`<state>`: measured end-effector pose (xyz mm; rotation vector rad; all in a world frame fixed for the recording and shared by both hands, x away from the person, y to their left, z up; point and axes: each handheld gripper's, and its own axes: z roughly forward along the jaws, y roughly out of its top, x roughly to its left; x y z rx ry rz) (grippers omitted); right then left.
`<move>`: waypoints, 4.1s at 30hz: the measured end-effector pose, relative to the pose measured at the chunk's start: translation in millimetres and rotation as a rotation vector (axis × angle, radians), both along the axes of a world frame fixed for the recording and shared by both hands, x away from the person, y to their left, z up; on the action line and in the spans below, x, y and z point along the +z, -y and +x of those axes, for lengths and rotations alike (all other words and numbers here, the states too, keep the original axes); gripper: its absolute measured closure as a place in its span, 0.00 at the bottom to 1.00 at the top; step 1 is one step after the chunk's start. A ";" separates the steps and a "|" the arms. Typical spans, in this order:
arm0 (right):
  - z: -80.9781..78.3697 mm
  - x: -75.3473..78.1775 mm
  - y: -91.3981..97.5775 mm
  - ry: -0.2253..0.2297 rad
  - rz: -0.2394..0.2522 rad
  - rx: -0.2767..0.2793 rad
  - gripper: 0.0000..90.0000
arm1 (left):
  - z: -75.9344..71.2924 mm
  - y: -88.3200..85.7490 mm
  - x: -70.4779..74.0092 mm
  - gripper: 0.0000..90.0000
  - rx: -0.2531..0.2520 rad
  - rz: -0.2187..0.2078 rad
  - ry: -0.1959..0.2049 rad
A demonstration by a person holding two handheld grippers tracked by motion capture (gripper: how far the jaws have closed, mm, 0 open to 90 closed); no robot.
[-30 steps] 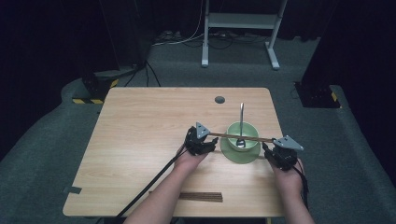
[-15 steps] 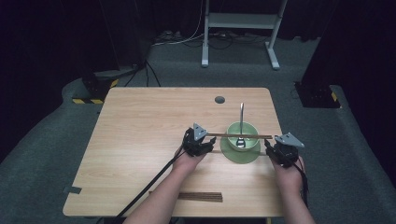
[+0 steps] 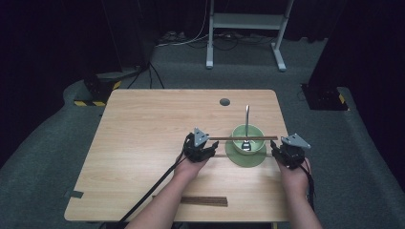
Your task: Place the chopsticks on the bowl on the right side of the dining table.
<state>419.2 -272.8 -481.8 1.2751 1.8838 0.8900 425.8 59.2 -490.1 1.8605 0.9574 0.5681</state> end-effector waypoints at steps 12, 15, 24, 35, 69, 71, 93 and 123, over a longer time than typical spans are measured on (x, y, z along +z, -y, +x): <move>-2.1 -0.6 -2.0 -0.009 0.008 0.006 0.70 | -1.8 -9.2 -4.6 0.64 -0.002 -0.023 -0.012; -2.4 -1.3 -3.6 -0.008 0.002 0.012 0.70 | -3.0 -8.7 -5.3 0.66 -0.012 -0.027 -0.014; -1.7 -0.2 -1.5 -0.010 0.002 0.004 0.70 | -4.3 -10.5 -4.9 0.68 -0.005 -0.027 -0.007; 0.6 0.8 -1.7 -0.009 -0.001 -0.002 0.69 | -4.3 -15.9 -4.7 0.75 0.016 -0.020 0.004; -3.0 0.5 -1.9 -0.010 -0.003 -0.001 0.67 | -5.4 -18.1 -5.4 0.69 0.020 -0.024 -0.002; -9.1 0.9 -4.1 -0.006 0.001 0.006 0.65 | -7.8 -20.4 -3.8 0.64 0.008 -0.027 -0.010; -71.0 -28.5 -96.6 -0.237 0.096 0.236 0.37 | -98.0 -254.1 -35.5 0.17 0.175 0.132 -0.289; -68.3 -43.6 -107.2 -0.240 0.061 0.172 0.30 | -113.0 -271.3 -41.2 0.17 0.185 0.148 -0.234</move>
